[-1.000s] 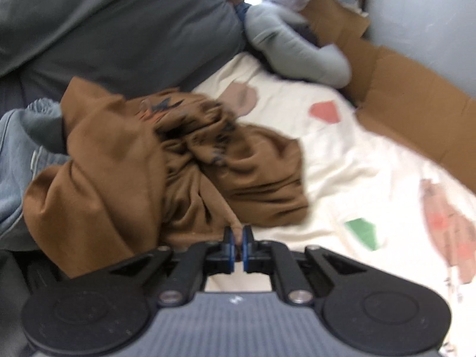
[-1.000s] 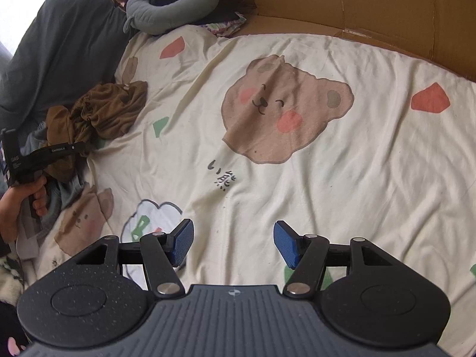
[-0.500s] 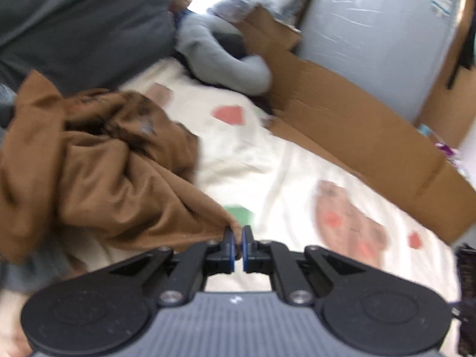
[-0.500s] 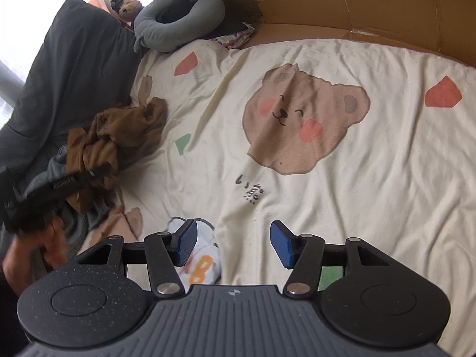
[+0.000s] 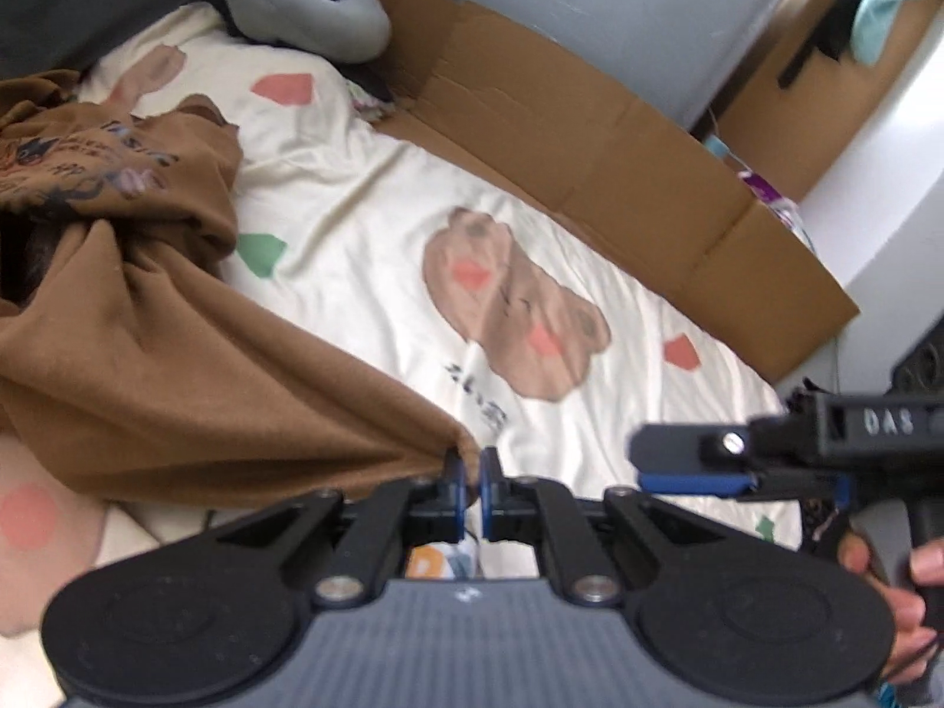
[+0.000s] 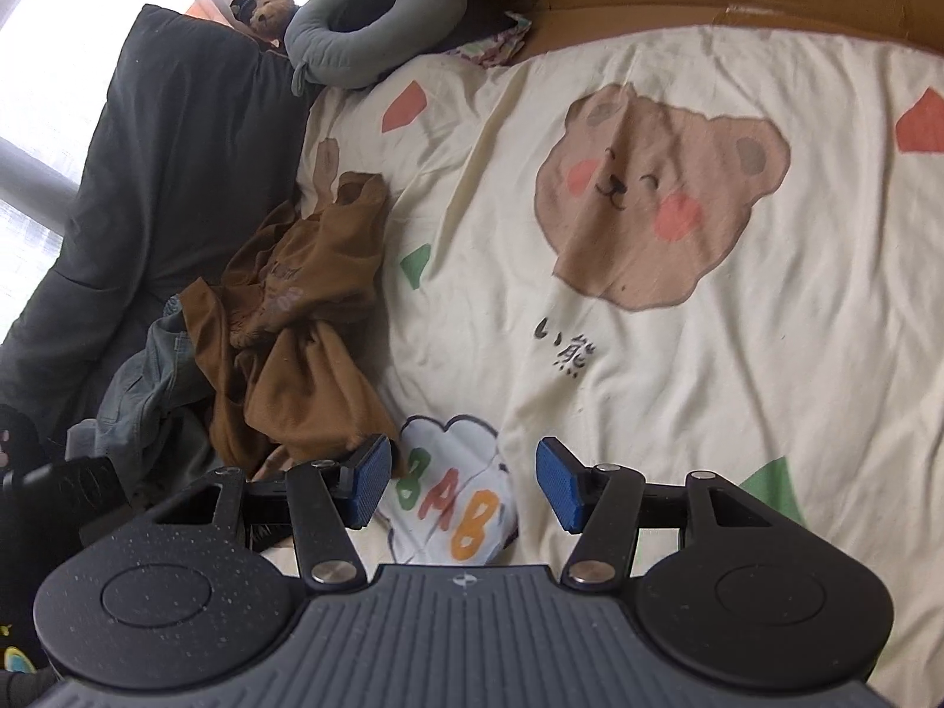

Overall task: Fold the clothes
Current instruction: 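Lift the T-shirt with the left gripper while the right gripper grasps its other edge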

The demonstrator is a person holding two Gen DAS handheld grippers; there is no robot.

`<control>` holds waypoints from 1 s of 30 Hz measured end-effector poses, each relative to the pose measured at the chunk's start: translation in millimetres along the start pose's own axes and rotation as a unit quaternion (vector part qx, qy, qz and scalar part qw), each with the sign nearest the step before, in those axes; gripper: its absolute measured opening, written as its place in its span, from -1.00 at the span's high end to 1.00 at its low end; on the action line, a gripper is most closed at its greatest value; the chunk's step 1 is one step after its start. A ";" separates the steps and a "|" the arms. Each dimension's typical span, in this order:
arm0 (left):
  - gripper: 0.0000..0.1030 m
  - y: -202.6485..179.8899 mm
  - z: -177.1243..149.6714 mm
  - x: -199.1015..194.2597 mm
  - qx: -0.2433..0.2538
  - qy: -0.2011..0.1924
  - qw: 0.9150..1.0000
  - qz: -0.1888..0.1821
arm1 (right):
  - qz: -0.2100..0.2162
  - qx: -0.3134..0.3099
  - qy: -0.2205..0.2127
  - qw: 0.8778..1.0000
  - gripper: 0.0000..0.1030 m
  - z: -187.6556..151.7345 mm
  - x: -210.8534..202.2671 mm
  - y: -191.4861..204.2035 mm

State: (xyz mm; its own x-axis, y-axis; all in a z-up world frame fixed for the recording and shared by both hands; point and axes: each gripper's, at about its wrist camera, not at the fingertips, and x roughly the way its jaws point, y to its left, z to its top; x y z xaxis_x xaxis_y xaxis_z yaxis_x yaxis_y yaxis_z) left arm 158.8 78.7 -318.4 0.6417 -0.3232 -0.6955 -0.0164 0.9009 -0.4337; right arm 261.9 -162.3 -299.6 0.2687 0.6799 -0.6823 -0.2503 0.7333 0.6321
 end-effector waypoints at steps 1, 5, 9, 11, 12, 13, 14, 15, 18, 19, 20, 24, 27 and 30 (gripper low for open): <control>0.93 -2.4 -3.6 -1.5 0.001 0.002 1.000 -0.003 | 0.003 0.001 0.003 1.000 -0.14 -1.0 1.5 -0.1; 0.93 -14.9 -11.0 -3.8 0.008 0.014 1.000 -0.017 | 0.018 0.008 0.018 1.000 -0.14 -4.4 8.5 0.7; 0.93 -23.6 -17.2 -8.1 0.019 0.024 0.999 -0.034 | 0.034 0.025 0.038 0.998 -0.14 -9.9 16.8 -2.2; 0.93 -27.3 -20.6 -10.2 0.025 0.031 0.998 -0.040 | 0.041 0.035 0.048 0.997 -0.14 -13.3 21.2 -4.3; 0.93 -28.8 -22.3 -11.0 0.026 0.034 0.998 -0.043 | 0.047 0.042 0.054 0.997 -0.14 -14.7 22.9 -5.0; 0.93 -30.7 -23.7 -12.3 0.027 0.037 0.998 -0.047 | 0.052 0.047 0.060 0.996 -0.14 -16.5 24.7 -6.1; 0.93 -32.5 -25.1 -13.2 0.029 0.039 0.998 -0.050 | 0.056 0.051 0.064 0.995 -0.14 -18.1 26.6 -7.3; 0.93 -34.4 -26.4 -14.2 0.031 0.041 0.997 -0.053 | 0.059 0.054 0.070 0.994 -0.13 -19.5 28.8 -8.1; 0.93 -40.0 -29.2 -14.6 0.036 0.048 0.996 -0.067 | 0.060 0.054 0.085 0.993 -0.12 -23.3 34.0 -7.6; 0.93 -41.8 -30.0 -15.1 0.038 0.051 0.995 -0.073 | 0.060 0.053 0.090 0.993 -0.04 -24.4 35.5 -7.2; 0.93 -43.7 -30.9 -15.6 0.039 0.054 0.995 -0.080 | 0.060 0.052 0.095 0.992 0.06 -25.6 37.0 -6.8; 0.92 -46.0 -33.6 -16.2 0.033 0.069 0.992 -0.097 | 0.054 0.046 0.111 0.991 0.64 -28.6 39.7 -6.0; 0.90 -41.7 -32.9 -17.9 0.023 0.085 0.992 -0.094 | 0.053 0.041 0.101 0.993 0.93 -26.4 32.2 -5.4; 0.87 -34.2 -28.9 -22.7 0.018 0.098 0.992 -0.081 | 0.044 0.039 0.091 0.994 0.98 -23.8 25.4 -8.8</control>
State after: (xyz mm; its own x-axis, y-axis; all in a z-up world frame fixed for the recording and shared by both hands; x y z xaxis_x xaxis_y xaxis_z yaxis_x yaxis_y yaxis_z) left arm 122.7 46.8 -304.4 0.4720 -0.5121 -0.7176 0.1053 0.8409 -0.5308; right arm 248.8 -151.5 -331.3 0.0737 0.7353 -0.6738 -0.1908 0.6735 0.7141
